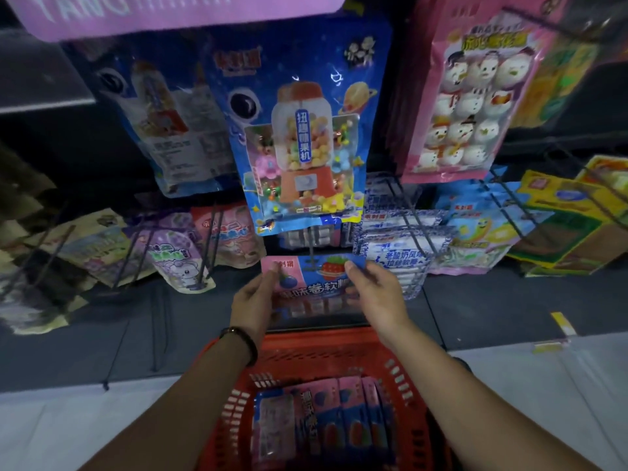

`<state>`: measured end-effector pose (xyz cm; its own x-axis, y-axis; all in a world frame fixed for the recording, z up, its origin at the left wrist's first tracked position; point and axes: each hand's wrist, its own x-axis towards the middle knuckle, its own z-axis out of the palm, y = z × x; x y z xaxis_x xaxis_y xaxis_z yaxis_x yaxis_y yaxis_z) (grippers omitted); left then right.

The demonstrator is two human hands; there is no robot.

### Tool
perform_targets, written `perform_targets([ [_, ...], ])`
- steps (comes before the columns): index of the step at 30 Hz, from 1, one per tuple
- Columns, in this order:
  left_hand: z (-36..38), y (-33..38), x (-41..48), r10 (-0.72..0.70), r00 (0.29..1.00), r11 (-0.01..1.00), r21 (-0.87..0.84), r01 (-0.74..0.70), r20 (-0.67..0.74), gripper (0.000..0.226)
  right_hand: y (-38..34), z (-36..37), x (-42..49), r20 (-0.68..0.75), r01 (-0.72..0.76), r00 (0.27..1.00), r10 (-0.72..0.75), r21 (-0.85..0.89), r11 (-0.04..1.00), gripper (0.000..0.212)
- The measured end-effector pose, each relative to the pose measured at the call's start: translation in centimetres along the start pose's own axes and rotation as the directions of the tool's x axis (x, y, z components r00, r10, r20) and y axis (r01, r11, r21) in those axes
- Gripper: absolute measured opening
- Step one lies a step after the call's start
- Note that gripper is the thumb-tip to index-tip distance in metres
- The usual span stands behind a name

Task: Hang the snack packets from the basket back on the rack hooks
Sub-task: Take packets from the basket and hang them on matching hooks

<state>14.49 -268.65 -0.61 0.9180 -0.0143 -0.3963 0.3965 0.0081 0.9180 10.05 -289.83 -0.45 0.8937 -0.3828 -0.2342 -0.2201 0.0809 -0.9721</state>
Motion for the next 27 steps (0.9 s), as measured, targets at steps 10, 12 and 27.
perform_targets([
  [10, 0.8, 0.4, 1.8, 0.002, 1.000, 1.000, 0.031, -0.002, -0.028, 0.043, -0.2, 1.6, 1.5, -0.074, -0.128, 0.989, 0.131, 0.045, 0.991, 0.037],
  [12, 0.8, 0.1, 2.4, 0.011, 1.000, 1.000, 0.027, -0.011, -0.004, 0.034, -0.1, 1.8, 1.5, -0.075, -0.105, 0.991, 0.107, 0.031, 0.994, 0.057],
  [27, 3.8, -2.0, 7.6, 0.096, 0.989, 0.992, -0.074, -0.104, -0.111, 0.023, 1.4, 1.7, 1.3, 0.022, -0.196, 0.979, 0.205, -0.207, 0.958, 0.060],
])
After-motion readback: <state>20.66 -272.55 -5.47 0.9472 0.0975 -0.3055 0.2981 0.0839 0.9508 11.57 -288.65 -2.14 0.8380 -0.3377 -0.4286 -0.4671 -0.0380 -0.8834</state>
